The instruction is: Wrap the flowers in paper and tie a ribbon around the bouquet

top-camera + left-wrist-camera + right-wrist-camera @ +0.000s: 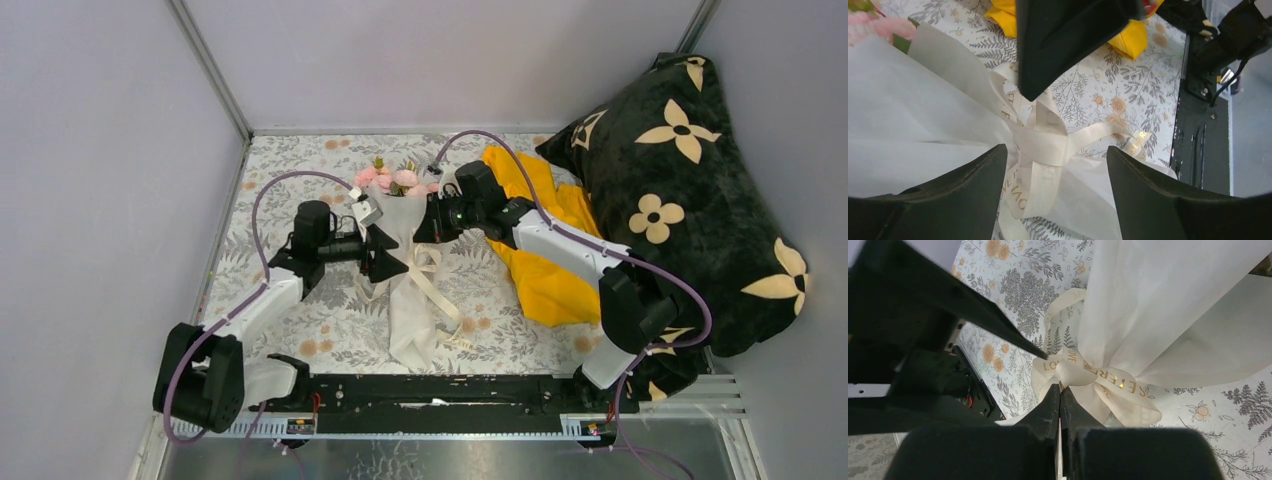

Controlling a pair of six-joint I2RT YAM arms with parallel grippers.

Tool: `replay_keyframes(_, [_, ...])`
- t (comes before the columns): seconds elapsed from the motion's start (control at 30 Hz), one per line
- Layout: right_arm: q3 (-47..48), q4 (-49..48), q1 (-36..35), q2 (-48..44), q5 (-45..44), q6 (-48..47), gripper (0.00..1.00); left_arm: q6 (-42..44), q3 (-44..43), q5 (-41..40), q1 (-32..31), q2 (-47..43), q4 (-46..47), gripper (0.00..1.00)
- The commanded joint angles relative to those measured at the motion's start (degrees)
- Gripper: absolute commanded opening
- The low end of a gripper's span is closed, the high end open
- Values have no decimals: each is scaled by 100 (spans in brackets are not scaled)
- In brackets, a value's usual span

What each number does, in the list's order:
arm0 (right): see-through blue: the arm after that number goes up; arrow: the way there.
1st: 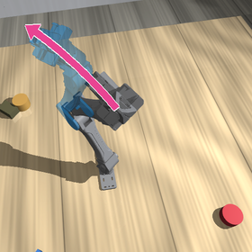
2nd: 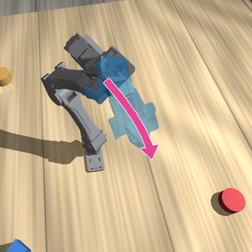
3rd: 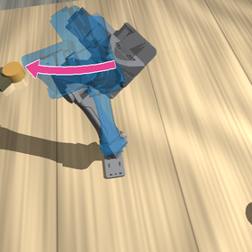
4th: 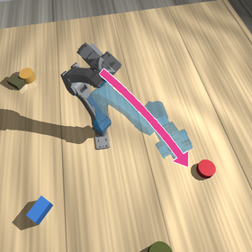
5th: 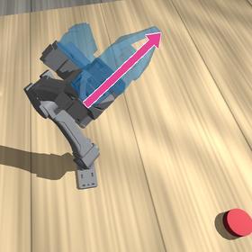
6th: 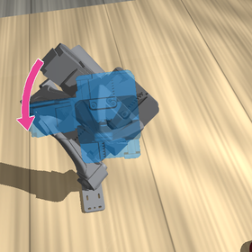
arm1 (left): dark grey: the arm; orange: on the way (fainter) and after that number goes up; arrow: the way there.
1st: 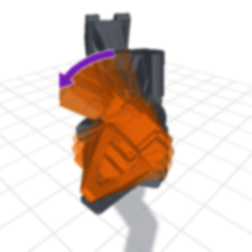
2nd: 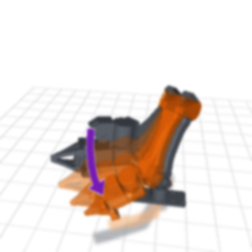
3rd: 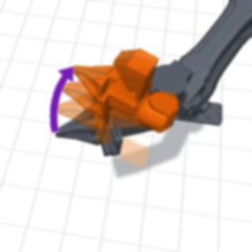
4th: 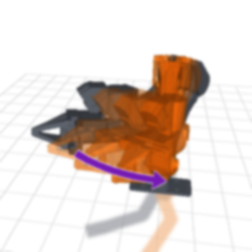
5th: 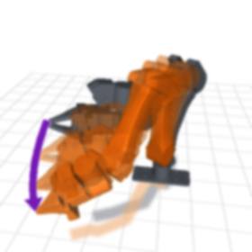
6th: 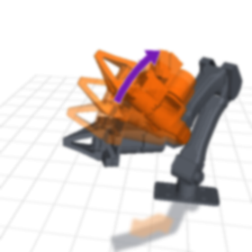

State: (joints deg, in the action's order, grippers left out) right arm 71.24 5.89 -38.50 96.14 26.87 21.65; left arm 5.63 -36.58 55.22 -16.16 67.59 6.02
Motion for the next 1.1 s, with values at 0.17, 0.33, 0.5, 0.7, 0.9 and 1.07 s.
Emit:
replay_keyframes(0.17, [-141, -632, 12, -441, 489, 89, 0, -1060, 253, 117, -51, 699, 2493, 82])
replay_keyframes(0.33, [-233, -1045, 16, -497, 701, 154, 0, -821, 290, -215, -144, 953, 2448, 74])
replay_keyframes(0.5, [-242, -1147, 11, -466, 802, 151, 0, -791, 211, -161, -192, 1187, 2619, 51])
replay_keyframes(0.7, [-118, -864, 9, -373, 874, -103, 5, -1024, 216, -105, -234, 1315, 2790, 0])
replay_keyframes(0.9, [363, 249, 427, -411, 384, -818, 48, -1025, 428, -209, -229, 1173, 2721, 0])
replay_keyframes(1.07, [528, 315, 1022, -46, 720, -904, 37, -913, 516, -291, -226, 1138, 2892, 0])
